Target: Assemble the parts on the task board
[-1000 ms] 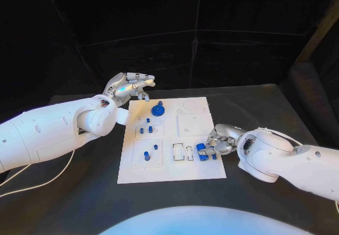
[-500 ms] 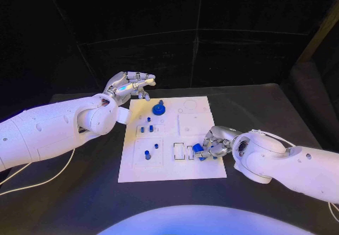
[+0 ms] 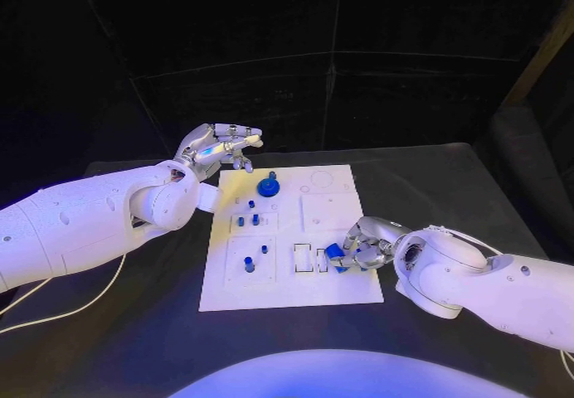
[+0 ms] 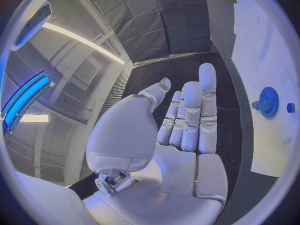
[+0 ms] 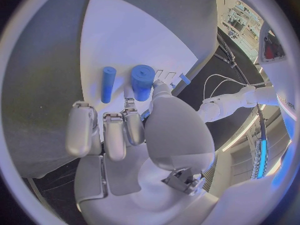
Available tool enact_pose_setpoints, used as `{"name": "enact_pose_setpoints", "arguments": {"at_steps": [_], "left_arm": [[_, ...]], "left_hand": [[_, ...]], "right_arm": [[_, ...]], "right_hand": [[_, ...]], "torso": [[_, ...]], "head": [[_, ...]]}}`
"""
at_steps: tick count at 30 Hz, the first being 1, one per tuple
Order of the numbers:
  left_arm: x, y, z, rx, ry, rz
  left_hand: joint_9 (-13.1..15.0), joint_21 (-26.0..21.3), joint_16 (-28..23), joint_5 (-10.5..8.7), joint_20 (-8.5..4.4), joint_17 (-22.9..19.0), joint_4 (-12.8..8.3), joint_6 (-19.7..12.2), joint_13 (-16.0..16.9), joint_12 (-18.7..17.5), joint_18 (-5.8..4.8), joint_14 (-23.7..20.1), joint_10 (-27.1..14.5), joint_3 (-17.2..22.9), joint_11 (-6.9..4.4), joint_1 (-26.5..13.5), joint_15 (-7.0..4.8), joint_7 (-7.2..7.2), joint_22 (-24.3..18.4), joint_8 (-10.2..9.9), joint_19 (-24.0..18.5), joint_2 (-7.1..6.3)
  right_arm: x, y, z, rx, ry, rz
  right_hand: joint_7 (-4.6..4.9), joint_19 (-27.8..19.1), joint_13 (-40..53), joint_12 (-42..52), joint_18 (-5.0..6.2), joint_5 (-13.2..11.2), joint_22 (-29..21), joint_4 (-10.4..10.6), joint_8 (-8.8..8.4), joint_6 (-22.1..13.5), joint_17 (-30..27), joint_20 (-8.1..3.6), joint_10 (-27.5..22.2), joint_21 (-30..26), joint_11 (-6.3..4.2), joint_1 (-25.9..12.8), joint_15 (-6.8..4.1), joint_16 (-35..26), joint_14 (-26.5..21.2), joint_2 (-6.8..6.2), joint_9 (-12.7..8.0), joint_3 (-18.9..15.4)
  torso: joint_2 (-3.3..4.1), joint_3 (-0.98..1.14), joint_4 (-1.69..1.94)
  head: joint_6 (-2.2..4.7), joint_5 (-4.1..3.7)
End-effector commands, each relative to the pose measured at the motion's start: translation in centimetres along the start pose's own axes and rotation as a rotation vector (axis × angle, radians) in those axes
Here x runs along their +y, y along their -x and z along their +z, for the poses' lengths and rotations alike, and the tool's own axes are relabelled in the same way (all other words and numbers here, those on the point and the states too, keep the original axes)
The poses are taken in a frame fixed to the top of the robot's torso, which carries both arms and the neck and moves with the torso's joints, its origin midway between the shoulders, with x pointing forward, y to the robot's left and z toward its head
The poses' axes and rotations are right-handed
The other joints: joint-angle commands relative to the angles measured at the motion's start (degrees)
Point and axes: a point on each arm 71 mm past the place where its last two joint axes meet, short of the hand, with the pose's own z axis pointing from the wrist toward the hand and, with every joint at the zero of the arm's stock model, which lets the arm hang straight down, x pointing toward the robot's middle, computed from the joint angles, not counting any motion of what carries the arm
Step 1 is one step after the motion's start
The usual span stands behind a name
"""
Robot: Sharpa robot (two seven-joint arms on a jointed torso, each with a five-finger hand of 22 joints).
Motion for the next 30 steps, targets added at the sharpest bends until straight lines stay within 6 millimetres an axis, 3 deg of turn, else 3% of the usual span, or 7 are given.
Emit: {"name": "enact_pose_setpoints", "arguments": {"at_steps": [1,15,19,30], "left_arm": [[-0.1,-0.2,0.0,0.013,-0.004,-0.008],[-0.1,-0.3,0.0,0.016,-0.004,-0.009],[-0.1,-0.4,0.1,0.019,-0.004,-0.01],[-0.1,-0.5,0.1,0.02,-0.003,-0.01]], "left_hand": [[0.1,-0.3,0.2,0.22,0.52,-0.1,-0.1,-0.4,0.1,0.3,0.76,-0.4,-0.3,-0.4,0.05,0.0,0.07,0.16,0.0,0.3,0.0,0.43],[0.1,-0.3,0.2,0.22,0.52,-0.1,-0.1,-0.4,0.1,0.3,0.76,-0.4,-0.3,-0.4,0.05,0.0,0.07,0.16,0.0,0.3,0.0,0.43],[0.1,-0.3,0.2,0.22,0.52,-0.1,-0.1,-0.4,0.1,0.3,0.76,-0.4,-0.3,-0.4,0.05,0.0,0.07,0.16,0.0,0.3,0.0,0.43],[0.1,-0.3,0.2,0.22,0.52,-0.1,-0.1,-0.4,0.1,0.3,0.76,-0.4,-0.3,-0.4,0.05,0.0,0.07,0.16,0.0,0.3,0.0,0.43]], "right_arm": [[0.3,0.3,-0.4,-0.04,0.003,0.128],[1.8,-0.2,-1.1,-0.008,0.026,0.175],[2.4,-0.6,-0.6,0.028,0.024,0.159],[3.8,-0.9,0.2,0.01,0.034,0.153]], "right_hand": [[-0.07,0.3,0.3,0.0,-0.5,0.9,0.1,0.0,0.36,0.5,6.9,-0.35,0.4,0.3,-0.01,0.3,-0.14,0.2,4.3,0.39,0.3,-0.3],[-0.44,0.3,0.3,-0.3,-0.49,2.2,0.1,0.3,0.74,1.6,6.9,-0.54,0.5,0.3,-0.32,0.2,-0.38,0.2,4.3,0.84,0.5,-0.8],[-0.64,0.3,0.1,-0.7,-0.5,0.4,0.2,0.6,0.76,2.1,6.7,-0.64,0.4,0.3,-0.5,-1.2,-0.53,0.1,4.3,1.1,0.6,-1.9],[-0.91,0.3,0.1,-0.9,-0.49,0.3,0.1,0.7,1.0,2.8,6.8,-0.75,0.5,0.3,-0.7,-1.9,-0.68,0.0,4.3,1.79,0.8,-2.3]], "torso": [[0.02,-0.08,-0.01],[0.1,-0.1,0.14],[0.1,-0.05,0.15],[0.17,-0.07,0.18]], "head": [[0.17,0.0],[0.15,0.34],[0.19,0.56],[0.26,0.88]]}}
